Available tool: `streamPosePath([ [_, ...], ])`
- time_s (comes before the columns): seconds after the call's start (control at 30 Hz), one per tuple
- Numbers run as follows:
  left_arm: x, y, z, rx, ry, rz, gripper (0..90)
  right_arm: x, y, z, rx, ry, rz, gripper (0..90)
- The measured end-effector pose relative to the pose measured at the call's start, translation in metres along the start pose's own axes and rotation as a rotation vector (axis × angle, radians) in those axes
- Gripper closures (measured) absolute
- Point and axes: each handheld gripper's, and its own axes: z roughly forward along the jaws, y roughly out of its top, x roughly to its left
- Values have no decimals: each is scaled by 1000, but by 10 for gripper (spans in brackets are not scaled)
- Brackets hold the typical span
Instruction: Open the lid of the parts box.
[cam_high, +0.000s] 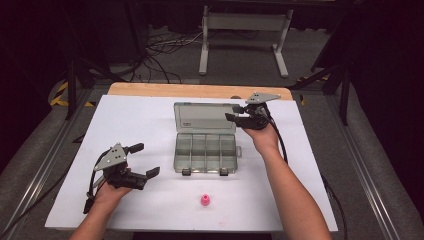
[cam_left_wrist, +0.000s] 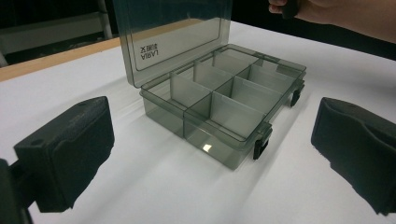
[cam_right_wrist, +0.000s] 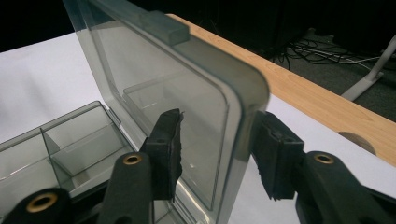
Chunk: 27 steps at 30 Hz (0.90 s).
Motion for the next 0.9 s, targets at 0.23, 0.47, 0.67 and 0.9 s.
streamPosePath([
  [0.23, 2, -1, -2, -4, 7, -3, 4, -3, 0, 9, 2, -4, -1, 586],
  [0.47, 4, -2, -3, -7, 9, -7, 4, -7, -2, 15, 0, -6, 15, 537],
  [0.67, 3, -2, -3, -8, 9, -10, 4, -9, -5, 22, 0, -8, 38, 458],
  [0.9, 4, -2, -4, -16, 10, -12, 4, -13, -10, 33, 2, -13, 67, 377],
])
